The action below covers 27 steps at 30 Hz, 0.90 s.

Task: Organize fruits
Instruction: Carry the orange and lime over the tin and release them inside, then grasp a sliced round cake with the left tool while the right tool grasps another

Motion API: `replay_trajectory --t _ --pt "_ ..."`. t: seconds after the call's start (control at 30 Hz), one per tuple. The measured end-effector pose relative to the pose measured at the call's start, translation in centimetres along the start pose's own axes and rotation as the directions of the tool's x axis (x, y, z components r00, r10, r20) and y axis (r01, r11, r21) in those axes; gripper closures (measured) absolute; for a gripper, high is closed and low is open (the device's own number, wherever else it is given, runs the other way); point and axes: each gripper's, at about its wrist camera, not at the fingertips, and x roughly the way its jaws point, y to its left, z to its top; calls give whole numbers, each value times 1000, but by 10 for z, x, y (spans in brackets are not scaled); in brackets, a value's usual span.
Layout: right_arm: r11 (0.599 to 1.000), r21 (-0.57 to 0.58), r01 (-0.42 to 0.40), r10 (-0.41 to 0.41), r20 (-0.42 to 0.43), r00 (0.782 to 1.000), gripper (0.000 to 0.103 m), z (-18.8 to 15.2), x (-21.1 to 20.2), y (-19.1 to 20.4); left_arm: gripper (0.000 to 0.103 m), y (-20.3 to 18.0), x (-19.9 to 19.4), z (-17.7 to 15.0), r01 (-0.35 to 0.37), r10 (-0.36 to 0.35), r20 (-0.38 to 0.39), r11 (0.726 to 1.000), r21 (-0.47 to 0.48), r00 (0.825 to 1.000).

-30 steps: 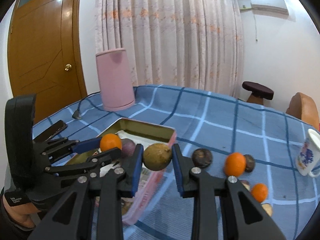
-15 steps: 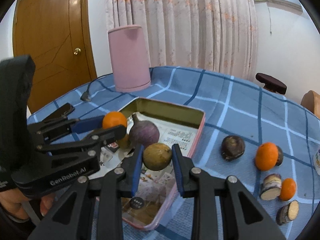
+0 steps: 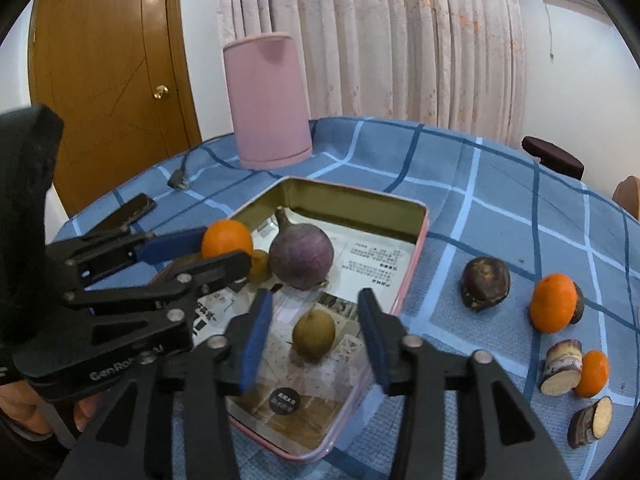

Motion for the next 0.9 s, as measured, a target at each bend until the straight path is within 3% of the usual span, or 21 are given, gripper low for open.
replay_trajectory --t 0.13,0.2,0.27,0.37,0.43,0.5,0.7,0.83,0.9 --pt "998 -1 56 -56 72 996 32 -5 -26 -4 55 -9 -7 2 12 -12 24 1000 13 1000" --pt "997 21 72 -74 108 991 30 -8 -44 -14 42 -18 -12 3 18 -19 47 1000 23 999" --pt "993 43 112 -116 129 985 28 -13 -59 -26 41 -29 -17 5 35 -37 62 998 44 997" --pt "967 74 242 -250 119 961 26 -24 -78 -53 40 -50 -18 8 61 -66 66 995 81 996" --pt "934 111 338 -348 92 933 26 -33 -90 -76 40 -65 -17 10 81 -89 64 991 108 994" --pt "908 162 386 -400 63 914 26 -42 -98 -99 40 -81 -16 12 108 -117 61 985 134 991" --pt "876 259 407 -410 -44 911 26 -61 -101 -144 40 -130 -6 18 172 -182 34 963 206 983" --pt "878 274 392 -376 -112 920 37 -65 -94 -153 40 -150 8 19 199 -202 -9 955 223 979" --pt "883 270 385 -355 -153 922 38 -66 -87 -155 40 -156 14 18 204 -203 -26 952 227 979"
